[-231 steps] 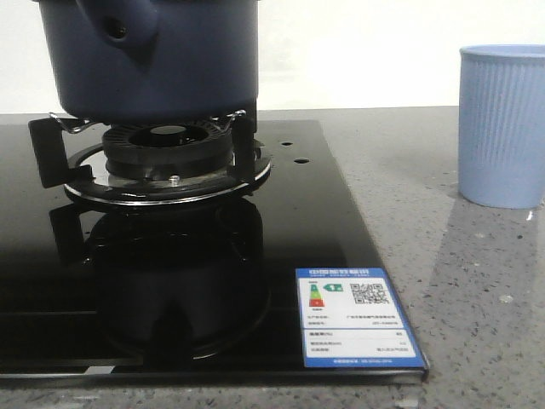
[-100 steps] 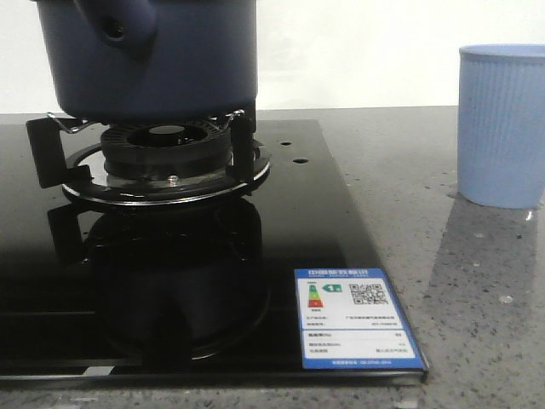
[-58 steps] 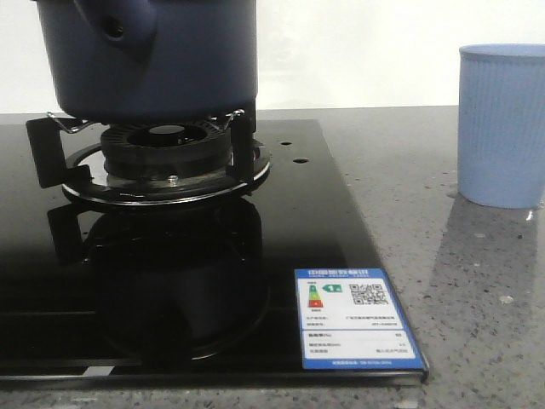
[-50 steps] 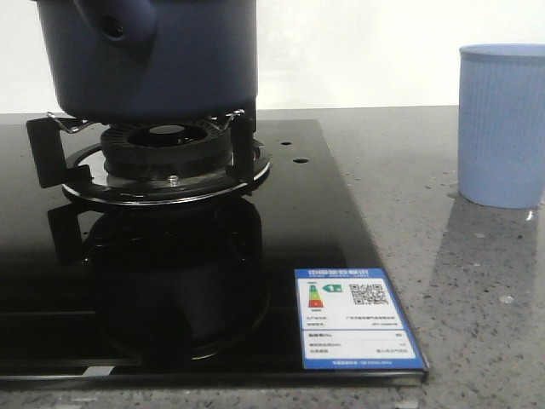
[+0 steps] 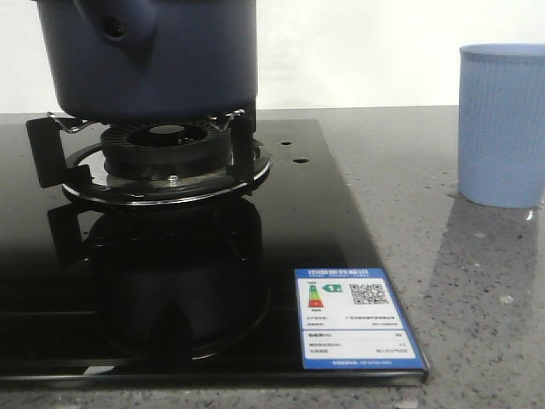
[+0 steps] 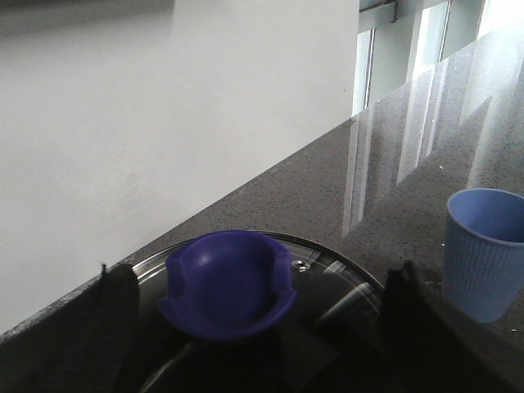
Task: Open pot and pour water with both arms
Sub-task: 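Grasp the blue lid knob with the left gripper and lift the lid, then grasp the light blue ribbed cup with the right gripper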
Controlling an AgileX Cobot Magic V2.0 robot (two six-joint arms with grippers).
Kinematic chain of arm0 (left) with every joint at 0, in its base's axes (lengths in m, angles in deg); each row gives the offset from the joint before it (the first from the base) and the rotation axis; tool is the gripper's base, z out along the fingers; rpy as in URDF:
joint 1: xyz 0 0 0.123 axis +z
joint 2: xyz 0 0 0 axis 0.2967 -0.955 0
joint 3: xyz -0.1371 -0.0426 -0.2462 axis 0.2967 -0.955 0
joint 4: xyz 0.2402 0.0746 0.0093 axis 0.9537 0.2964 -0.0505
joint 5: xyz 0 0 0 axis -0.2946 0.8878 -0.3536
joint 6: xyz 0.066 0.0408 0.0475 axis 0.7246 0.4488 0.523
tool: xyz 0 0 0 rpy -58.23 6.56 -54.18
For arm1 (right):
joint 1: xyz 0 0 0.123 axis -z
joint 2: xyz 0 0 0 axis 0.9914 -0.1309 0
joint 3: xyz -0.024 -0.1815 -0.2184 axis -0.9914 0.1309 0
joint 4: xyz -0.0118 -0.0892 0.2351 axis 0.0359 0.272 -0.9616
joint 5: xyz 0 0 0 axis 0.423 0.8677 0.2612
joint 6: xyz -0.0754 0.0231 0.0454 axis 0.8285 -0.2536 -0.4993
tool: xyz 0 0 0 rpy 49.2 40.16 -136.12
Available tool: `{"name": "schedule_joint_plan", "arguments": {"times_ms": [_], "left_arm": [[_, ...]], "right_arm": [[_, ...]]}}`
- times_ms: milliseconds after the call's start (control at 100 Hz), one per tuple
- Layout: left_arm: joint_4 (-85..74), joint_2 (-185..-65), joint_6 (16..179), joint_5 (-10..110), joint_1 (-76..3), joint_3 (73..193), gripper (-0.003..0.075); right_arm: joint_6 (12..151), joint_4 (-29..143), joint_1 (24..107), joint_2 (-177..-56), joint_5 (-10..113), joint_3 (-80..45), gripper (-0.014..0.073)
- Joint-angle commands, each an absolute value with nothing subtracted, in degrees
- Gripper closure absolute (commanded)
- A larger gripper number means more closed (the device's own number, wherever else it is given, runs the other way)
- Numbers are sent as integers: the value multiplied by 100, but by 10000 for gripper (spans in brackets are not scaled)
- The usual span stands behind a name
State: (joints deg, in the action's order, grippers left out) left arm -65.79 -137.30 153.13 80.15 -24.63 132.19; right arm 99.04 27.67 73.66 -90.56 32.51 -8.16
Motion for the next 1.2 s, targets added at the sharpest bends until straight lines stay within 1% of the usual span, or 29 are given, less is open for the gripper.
{"name": "schedule_joint_plan", "arguments": {"times_ms": [0,600,700,760,1030,1100,1190], "left_arm": [[-7013,-13886,15382,8200,-2498,13534,130],[-7138,-15038,15486,8863,-2498,14156,131],[-7138,-15139,15486,9074,-2528,14177,141],[-7138,-15147,15486,9030,-2574,14177,166],[-7138,-15175,15499,9030,-2661,14187,356],[-7195,-15175,15499,9030,-2661,14187,391],[-7391,-15175,15499,9052,-2651,14244,407]], "right_arm": [[9988,2606,7410,-9125,3650,-1007,-72],[9988,2606,7410,-9125,3650,-1007,-72],[9988,2606,7410,-9125,3650,-1007,-72],[9988,2606,7410,-9125,3650,-1007,-72],[9988,2672,7410,-9125,3641,-1007,-72],[9988,2681,7410,-9125,3626,-1007,-72],[9988,2777,7410,-9135,3626,-1007,-72]]}}
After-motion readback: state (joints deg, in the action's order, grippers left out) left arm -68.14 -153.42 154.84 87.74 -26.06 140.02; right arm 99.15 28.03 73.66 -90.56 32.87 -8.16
